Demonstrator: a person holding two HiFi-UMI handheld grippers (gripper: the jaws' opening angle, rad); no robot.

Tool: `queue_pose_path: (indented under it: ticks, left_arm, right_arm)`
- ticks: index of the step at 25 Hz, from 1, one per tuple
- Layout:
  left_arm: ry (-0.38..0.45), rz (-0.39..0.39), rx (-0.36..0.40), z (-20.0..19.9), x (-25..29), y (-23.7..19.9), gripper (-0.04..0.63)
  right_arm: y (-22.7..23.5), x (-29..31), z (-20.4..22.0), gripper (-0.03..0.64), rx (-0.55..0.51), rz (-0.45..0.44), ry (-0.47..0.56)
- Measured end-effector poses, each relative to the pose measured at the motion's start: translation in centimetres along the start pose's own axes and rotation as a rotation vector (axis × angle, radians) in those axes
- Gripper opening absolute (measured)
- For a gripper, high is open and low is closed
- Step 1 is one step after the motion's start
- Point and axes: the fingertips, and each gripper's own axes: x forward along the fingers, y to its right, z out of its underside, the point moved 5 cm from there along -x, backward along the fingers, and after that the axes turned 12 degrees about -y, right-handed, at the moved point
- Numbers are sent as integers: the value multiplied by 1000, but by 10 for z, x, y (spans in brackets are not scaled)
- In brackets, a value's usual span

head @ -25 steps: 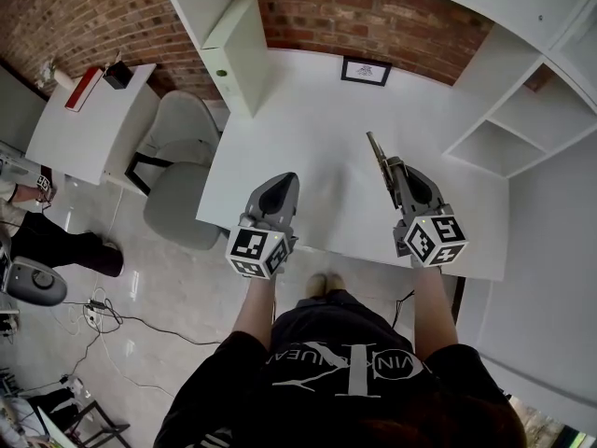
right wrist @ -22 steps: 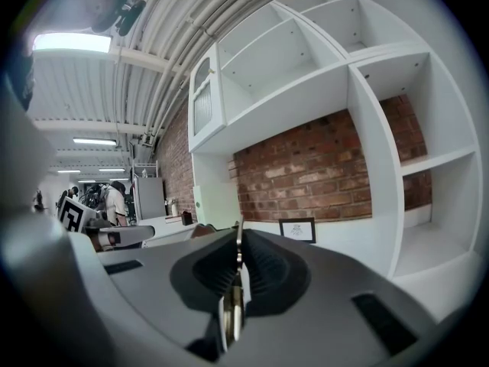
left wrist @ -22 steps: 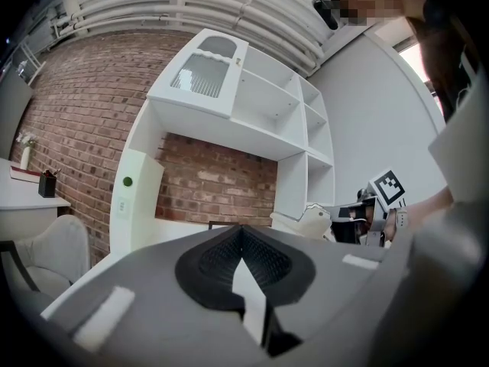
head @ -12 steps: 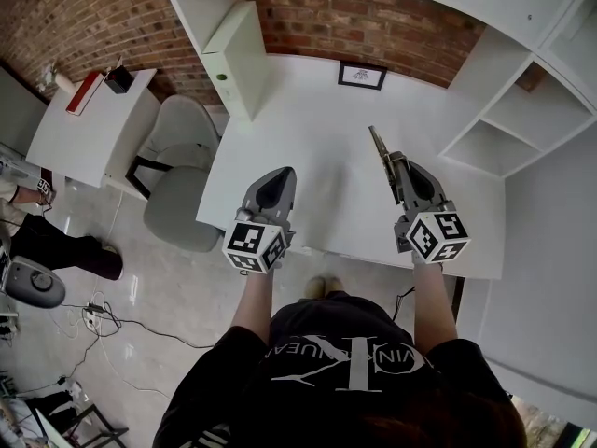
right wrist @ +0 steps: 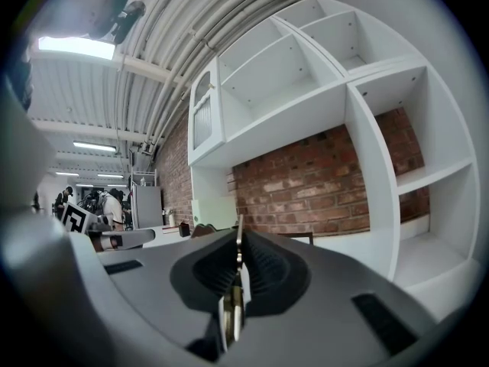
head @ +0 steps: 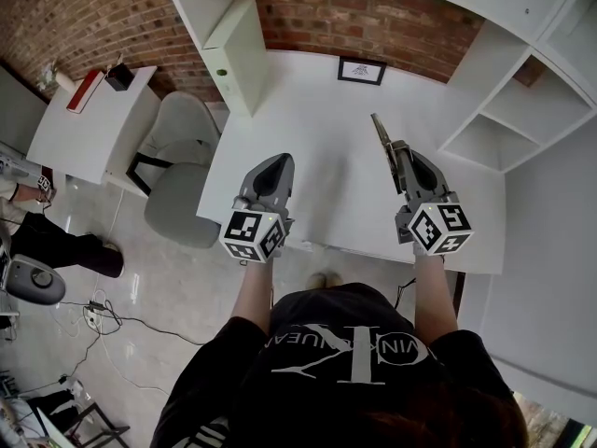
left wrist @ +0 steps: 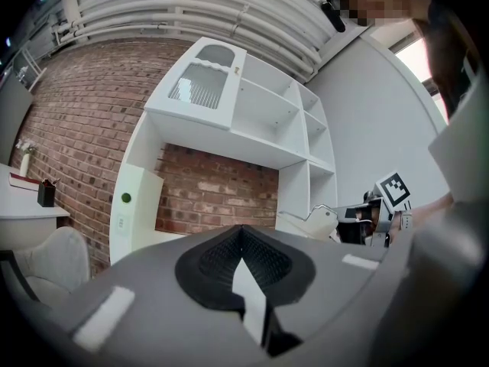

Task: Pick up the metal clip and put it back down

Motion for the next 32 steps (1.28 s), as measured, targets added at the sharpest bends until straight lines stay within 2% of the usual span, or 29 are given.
queue_pose_path:
  ticks: [32]
  left_arm:
    - [-9,-31,-34,8,3,-15,11]
  right_arm:
    - [0,18,10,12,13,-23,-32]
